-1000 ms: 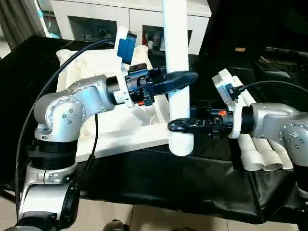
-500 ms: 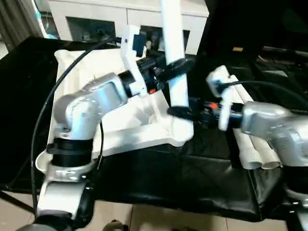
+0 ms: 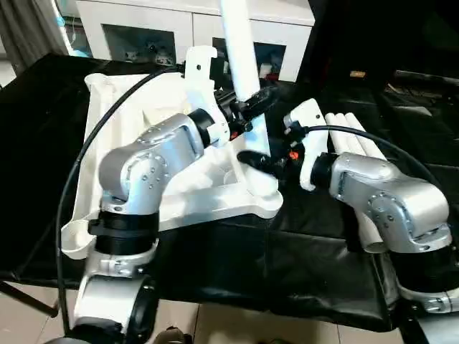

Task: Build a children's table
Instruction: Rotate table base

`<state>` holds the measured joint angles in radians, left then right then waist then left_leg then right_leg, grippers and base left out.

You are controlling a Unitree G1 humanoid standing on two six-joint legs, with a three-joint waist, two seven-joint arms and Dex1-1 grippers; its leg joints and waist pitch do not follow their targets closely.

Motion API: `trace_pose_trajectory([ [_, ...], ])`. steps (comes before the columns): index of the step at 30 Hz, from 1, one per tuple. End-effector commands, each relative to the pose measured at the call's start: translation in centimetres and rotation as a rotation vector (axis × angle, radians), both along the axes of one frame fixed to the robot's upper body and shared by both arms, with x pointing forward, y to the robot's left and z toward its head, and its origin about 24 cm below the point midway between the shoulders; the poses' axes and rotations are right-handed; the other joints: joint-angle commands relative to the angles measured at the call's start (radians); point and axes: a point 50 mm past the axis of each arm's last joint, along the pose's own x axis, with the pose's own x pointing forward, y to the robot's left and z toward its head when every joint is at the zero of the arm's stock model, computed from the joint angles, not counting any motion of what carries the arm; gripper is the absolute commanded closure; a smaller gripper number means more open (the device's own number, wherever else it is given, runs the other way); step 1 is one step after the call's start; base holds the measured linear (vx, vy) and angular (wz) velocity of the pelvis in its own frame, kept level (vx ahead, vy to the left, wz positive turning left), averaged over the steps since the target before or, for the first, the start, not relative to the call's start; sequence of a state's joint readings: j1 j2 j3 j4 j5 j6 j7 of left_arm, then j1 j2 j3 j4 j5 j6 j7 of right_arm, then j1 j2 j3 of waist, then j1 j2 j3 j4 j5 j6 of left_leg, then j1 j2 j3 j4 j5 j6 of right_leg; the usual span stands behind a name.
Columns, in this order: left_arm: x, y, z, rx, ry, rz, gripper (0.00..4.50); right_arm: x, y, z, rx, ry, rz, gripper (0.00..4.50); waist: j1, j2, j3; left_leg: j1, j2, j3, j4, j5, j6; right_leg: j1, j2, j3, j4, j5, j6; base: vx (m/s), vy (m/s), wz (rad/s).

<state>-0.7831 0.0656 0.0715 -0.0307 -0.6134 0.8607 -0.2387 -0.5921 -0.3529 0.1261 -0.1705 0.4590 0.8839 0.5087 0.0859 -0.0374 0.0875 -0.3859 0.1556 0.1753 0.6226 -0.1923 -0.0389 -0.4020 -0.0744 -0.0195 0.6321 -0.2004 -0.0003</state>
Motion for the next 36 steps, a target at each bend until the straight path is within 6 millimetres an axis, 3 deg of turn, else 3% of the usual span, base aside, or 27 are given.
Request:
trace_pose_trajectory([
  [1, 0.0, 0.3, -0.1, 0.016, 0.003, 0.031, 2.51, 0.2, -0.2, 0.6, 0.005, -0.047, -0.022, 2.63, -0.005, 0.003, -0.084, 0.019, 0.056, -0.018, -0.072, -0.048, 0.004, 0.059, -0.056, 0.035, -0.059, 0.009, -0.232, 0.0, 0.0, 0.0],
  [10, -0.1, 0.5, 0.3, -0.001, -0.022, 0.011, 2.64, 0.4, -0.2, 0.9, 0.014, -0.088, -0.034, 2.63, -0.006, 0.001, -0.08, 0.019, 0.056, -0.018, -0.073, -0.063, 0.001, 0.055, -0.056, 0.036, -0.062, -0.021, -0.221, 0.0, 0.0, 0.0],
  [12, -0.2, 0.5, 0.4, -0.005, -0.034, -0.016, 2.64, 0.4, -0.1, 1.1, 0.077, -0.067, -0.008, 1.93, -0.007, 0.002, -0.08, 0.02, 0.055, -0.017, -0.074, -0.072, 0.002, 0.053, -0.056, 0.036, -0.064, -0.032, -0.22, 0.0, 0.0, 0.0],
  [19, -2.0, 0.5, 0.7, 0.054, -0.097, -0.274, 2.64, -0.9, -1.6, 2.3, 0.101, 0.01, 0.218, 1.6, -0.002, 0.007, -0.079, 0.023, 0.057, -0.016, -0.074, -0.066, 0.016, 0.053, -0.055, 0.034, -0.058, -0.009, -0.233, 0.0, 0.0, 0.0],
  [26, -2.7, 0.6, 1.3, 0.033, -0.118, -0.423, 2.65, -2.3, -2.8, 2.1, 0.034, 0.083, 0.429, 1.6, -0.003, 0.0, -0.076, 0.021, 0.058, -0.015, -0.073, -0.081, 0.02, 0.054, -0.058, 0.035, -0.063, -0.05, -0.246, 0.0, 0.0, 0.0],
  [33, -3.0, 0.6, 1.9, -0.025, -0.129, -0.498, 2.65, -2.7, -2.6, 2.2, 0.032, 0.11, 0.502, 1.6, -0.004, -0.001, -0.079, 0.02, 0.059, -0.015, -0.071, -0.07, 0.03, 0.054, -0.059, 0.035, -0.061, -0.047, -0.264, 0.0, 0.0, 0.0],
  [34, -3.0, 0.7, 2.0, -0.026, -0.131, -0.503, 2.65, -2.8, -2.5, 2.2, 0.032, 0.11, 0.508, 1.6, -0.003, -0.006, -0.078, 0.02, 0.058, -0.015, -0.071, -0.067, 0.033, 0.055, -0.059, 0.035, -0.061, -0.046, -0.265, 0.0, 0.0, 0.0],
  [36, -3.2, 0.6, 1.9, -0.021, -0.135, -0.518, 2.65, -2.8, -2.4, 2.2, 0.034, 0.108, 0.519, 1.6, -0.003, -0.003, -0.077, 0.02, 0.059, -0.016, -0.071, -0.064, 0.037, 0.053, -0.059, 0.035, -0.061, -0.053, -0.263, 0.0, 0.0, 0.0],
])
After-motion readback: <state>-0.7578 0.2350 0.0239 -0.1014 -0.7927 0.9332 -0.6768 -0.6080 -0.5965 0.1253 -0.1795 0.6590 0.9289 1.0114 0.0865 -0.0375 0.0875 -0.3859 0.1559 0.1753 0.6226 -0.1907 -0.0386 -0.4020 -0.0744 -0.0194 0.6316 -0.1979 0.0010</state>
